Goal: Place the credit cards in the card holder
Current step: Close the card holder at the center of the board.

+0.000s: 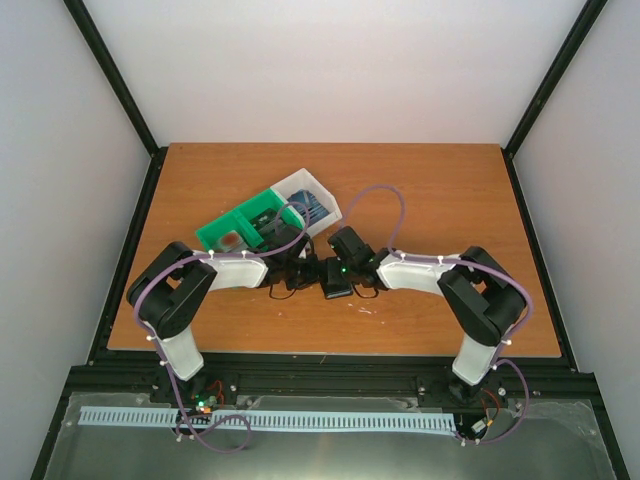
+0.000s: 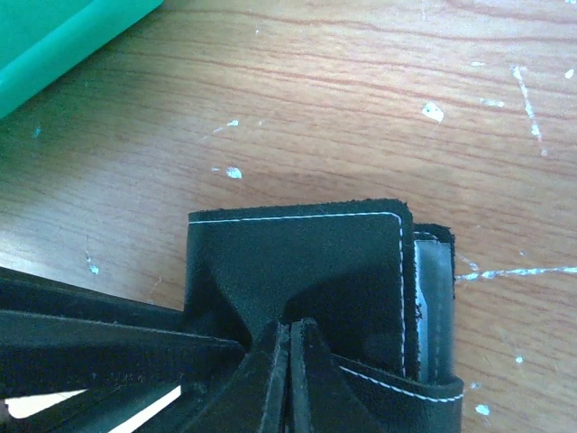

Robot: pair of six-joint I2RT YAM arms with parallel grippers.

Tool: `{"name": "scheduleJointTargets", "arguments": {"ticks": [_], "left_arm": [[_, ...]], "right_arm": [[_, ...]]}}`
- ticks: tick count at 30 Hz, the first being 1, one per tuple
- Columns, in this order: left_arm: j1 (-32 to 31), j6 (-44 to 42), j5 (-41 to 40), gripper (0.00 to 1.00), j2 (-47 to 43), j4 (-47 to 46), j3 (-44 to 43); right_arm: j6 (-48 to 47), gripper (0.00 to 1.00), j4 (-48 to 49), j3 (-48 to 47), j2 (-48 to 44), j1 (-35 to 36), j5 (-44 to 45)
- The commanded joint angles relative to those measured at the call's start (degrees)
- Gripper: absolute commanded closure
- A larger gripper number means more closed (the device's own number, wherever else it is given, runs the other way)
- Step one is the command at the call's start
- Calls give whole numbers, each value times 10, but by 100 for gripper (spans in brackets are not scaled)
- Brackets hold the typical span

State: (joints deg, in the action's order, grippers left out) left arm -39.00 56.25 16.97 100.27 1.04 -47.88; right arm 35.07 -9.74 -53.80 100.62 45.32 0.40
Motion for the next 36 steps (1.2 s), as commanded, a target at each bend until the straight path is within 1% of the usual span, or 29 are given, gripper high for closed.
{"name": "scheduleJointTargets", "arguments": {"ticks": [1,9,15,25,28,30,32,34,36], "left_arm": [[-6,4,7,76,11,1,2],[-5,4,3,76,11,5,1],[-5,4,1,76,12,7,0],[-5,4,-2,76,13,11,-4],[-5,-2,-7,76,10,21,-10],[-5,-10,-18,75,4,35,-18],[-5,-18,-29,72,-7,47,-25],[-4,-25,-39,67,-25,60,-33],[-3,-35,-52,62,-49,70,-41]], "right_arm": [[47,97,-41,67,42,11,-75],[92,97,35,146,27,-3,-99],[104,97,77,194,26,-24,-121],[105,97,112,215,44,-59,-149],[89,97,82,195,19,-63,-133],[68,97,38,162,-16,-65,-109],[45,95,-6,121,-51,-68,-82],[22,88,-44,72,-87,-73,-61],[8,76,-75,43,-119,-77,-42]]}}
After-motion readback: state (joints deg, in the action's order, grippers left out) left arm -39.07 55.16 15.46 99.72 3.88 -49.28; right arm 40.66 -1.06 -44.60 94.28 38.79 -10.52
